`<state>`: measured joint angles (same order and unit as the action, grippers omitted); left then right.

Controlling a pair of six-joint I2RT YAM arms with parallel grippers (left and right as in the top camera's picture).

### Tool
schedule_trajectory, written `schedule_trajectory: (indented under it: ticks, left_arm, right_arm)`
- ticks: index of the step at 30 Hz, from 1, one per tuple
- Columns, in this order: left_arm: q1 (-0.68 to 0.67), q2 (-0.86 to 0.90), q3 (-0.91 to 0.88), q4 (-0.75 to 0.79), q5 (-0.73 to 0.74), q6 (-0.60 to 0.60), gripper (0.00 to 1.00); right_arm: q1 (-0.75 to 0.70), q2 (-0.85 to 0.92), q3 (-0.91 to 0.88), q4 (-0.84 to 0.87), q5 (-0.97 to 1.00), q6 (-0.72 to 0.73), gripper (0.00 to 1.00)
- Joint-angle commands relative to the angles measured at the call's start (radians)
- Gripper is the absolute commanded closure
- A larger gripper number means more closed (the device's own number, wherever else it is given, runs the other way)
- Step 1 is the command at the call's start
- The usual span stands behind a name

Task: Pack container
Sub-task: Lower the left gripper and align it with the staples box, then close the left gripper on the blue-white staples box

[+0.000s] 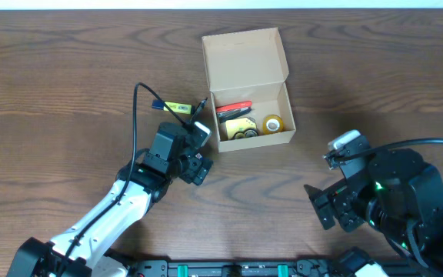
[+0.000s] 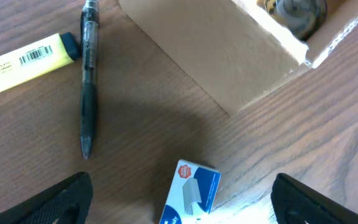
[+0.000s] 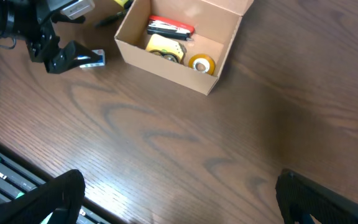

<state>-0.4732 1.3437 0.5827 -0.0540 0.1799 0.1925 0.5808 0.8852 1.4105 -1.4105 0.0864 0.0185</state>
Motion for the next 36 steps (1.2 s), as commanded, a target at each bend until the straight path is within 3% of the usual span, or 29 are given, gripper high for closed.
schedule_trajectory:
  ticks: [1, 23, 36]
  left_arm:
    - [0.002, 0.001, 0.005, -0.019, -0.007, 0.096, 0.05]
    - [0.002, 0.185, 0.005, -0.038, 0.002, 0.119, 0.09]
    - [0.002, 0.188, 0.005, -0.018, 0.0, 0.119, 0.38]
  right_arm:
    - [-0.017, -0.002, 0.0, 0.0, 0.011, 0.014, 0.01]
    - [-0.017, -0.002, 0.0, 0.0, 0.011, 0.014, 0.01]
    - [-0.017, -0.002, 0.0, 0.0, 0.011, 0.014, 0.01]
